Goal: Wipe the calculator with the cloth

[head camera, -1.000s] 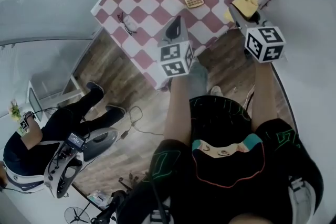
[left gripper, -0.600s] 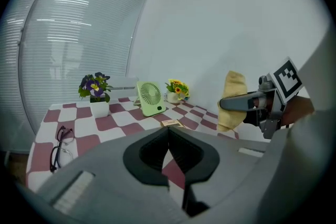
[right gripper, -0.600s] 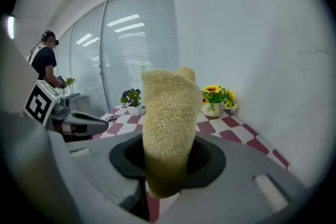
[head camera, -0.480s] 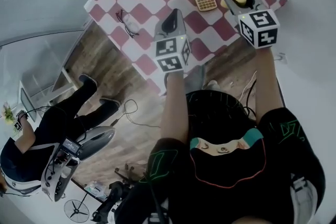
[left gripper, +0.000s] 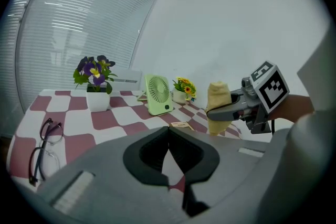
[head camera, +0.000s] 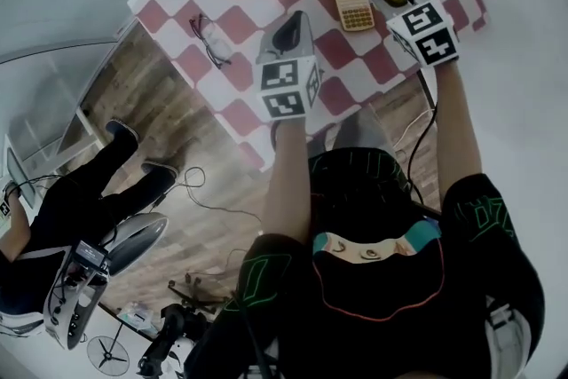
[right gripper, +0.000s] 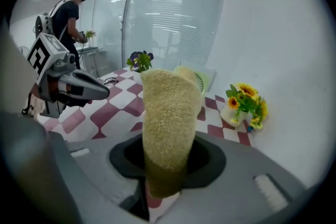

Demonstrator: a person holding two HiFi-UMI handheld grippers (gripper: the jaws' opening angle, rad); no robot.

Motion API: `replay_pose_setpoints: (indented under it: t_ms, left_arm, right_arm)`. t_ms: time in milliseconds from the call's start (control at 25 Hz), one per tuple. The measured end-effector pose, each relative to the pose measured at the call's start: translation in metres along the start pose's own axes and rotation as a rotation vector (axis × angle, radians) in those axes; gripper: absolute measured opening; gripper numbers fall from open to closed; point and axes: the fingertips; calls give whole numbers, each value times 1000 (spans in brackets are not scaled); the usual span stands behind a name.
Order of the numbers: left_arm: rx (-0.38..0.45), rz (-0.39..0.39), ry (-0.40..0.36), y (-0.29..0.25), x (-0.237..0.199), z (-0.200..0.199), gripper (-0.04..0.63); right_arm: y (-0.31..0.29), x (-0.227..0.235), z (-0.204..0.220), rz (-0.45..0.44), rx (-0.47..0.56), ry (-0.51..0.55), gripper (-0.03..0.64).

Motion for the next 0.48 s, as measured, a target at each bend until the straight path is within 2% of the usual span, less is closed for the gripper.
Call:
replay_pose_setpoints:
  t_ms: [320,480]
  left_arm:
    - [-1,-47,24,-6,-20,-5,9]
    - [9,-71,39,-11,-25,-12,9]
  right_arm:
    - [-48,-7,-2,-124,-94,267,140]
    - [-66,-15,-2,-231,-139,372,146]
Point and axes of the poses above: the fingertips, and each gripper's own axes: y backward along the fingers, x to its right, z out of its underside, and after that the axes turned 10 degrees about z, right-handed
